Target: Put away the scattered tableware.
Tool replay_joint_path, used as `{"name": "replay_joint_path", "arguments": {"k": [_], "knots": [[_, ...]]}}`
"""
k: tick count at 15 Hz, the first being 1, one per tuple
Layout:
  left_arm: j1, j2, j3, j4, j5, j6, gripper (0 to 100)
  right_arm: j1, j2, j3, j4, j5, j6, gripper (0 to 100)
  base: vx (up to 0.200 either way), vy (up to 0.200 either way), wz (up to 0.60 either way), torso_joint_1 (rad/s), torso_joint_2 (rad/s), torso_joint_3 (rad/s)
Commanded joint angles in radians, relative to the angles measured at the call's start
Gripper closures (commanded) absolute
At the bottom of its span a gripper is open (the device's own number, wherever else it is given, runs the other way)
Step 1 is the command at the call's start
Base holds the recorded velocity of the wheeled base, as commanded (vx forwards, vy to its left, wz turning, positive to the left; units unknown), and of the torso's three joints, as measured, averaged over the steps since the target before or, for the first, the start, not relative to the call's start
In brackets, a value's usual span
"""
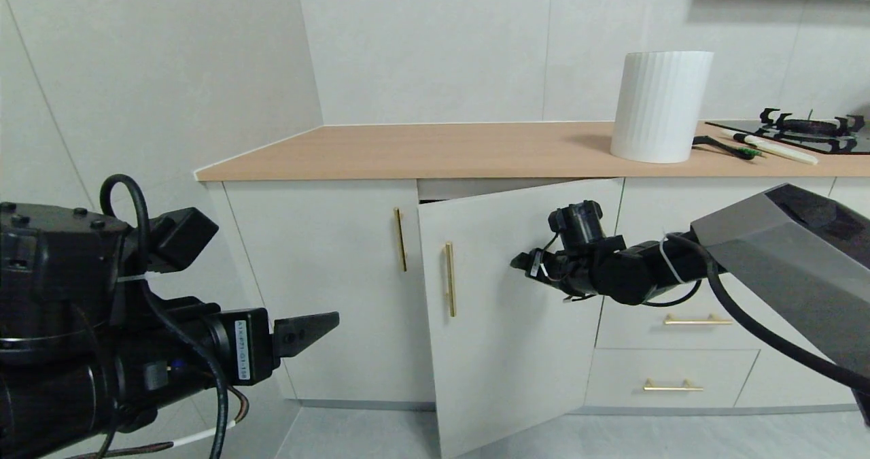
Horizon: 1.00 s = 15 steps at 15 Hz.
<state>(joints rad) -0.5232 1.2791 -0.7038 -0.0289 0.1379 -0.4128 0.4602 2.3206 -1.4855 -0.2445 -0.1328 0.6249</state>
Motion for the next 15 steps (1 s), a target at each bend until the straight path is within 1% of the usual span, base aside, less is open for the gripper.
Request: {"name": "replay_joint_path", "arguments": {"k": [1, 3, 8, 9, 10, 15], "knots": [[0.0, 0.002, 0.001, 0.0, 0.0, -0.001, 0, 0.002, 0.032, -0.064, 0.001, -0.004, 0.056, 0, 0.0, 0.0, 0.0, 0.0, 0.0, 0.0], [0.0, 0.002, 0.001, 0.0, 0.0, -0.001, 0, 0.0, 0.066, -0.121, 0.002, -0.025, 0.113, 0, 0.0, 0.0, 0.0, 0.0, 0.0, 0.0], [0.0, 0.0, 0.0, 0.0, 0.0, -0.001, 0, -0.018, 0.149, -0.229, 0.007, -0.038, 0.182, 0, 0.0, 0.0, 0.0, 0.0, 0.0, 0.0], [0.0, 0.0, 0.0, 0.0, 0.0, -0.001, 0, -0.025, 0.166, -0.249, 0.007, -0.051, 0.184, 0, 0.0, 0.0, 0.0, 0.0, 0.0, 0.0], [0.0, 0.0, 0.0, 0.0, 0.0, -0.001, 0, -0.043, 0.207, -0.308, 0.013, -0.093, 0.185, 0, 0.0, 0.0, 0.0, 0.0, 0.0, 0.0], [0.0, 0.003, 0.001, 0.0, 0.0, -0.003, 0, -0.071, 0.241, -0.357, 0.013, -0.117, 0.197, 0, 0.0, 0.0, 0.0, 0.0, 0.0, 0.0]]}}
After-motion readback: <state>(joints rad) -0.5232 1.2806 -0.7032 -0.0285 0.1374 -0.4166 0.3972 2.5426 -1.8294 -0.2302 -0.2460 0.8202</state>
